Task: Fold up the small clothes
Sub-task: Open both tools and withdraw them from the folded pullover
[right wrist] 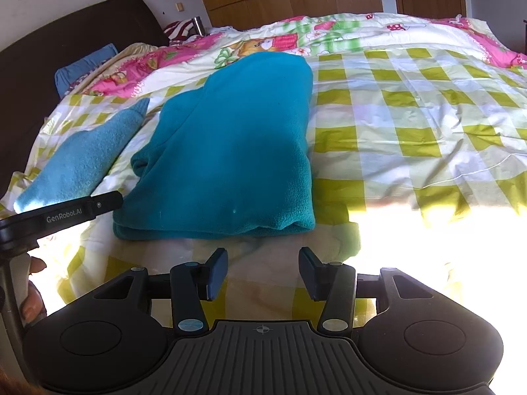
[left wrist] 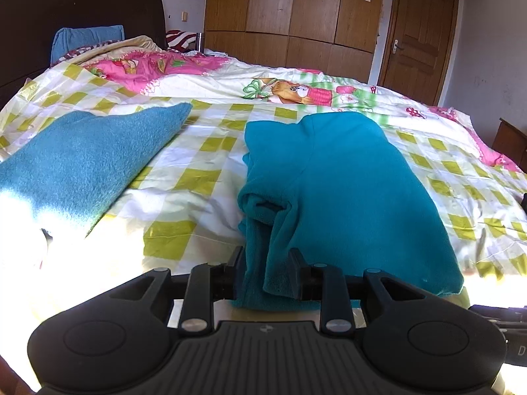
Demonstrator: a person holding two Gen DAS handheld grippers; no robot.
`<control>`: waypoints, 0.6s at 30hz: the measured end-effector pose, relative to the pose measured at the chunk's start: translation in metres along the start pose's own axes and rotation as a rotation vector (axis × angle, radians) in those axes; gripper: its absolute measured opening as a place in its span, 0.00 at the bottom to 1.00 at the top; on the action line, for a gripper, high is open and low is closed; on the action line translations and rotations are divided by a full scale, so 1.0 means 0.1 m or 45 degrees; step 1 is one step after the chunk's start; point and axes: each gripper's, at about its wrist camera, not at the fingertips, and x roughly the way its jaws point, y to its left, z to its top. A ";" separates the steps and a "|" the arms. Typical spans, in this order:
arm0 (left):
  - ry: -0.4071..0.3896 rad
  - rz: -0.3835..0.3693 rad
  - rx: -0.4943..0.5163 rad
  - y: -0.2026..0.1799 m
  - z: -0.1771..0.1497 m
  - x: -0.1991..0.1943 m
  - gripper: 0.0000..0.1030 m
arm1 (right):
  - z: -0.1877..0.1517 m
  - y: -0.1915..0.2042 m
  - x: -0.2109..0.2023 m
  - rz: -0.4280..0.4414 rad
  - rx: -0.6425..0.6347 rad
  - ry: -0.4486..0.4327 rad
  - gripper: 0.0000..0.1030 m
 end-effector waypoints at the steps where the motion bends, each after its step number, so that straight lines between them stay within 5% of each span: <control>1: 0.014 0.016 0.019 -0.01 0.00 0.06 0.41 | 0.00 -0.01 0.02 -0.003 0.007 0.009 0.46; 4: 0.164 0.085 0.039 0.03 -0.11 0.31 0.48 | -0.02 -0.04 -0.01 0.001 0.019 0.005 0.46; 18: 0.179 0.061 0.094 -0.35 -0.36 -0.26 0.56 | -0.13 0.00 -0.12 -0.005 0.001 -0.033 0.46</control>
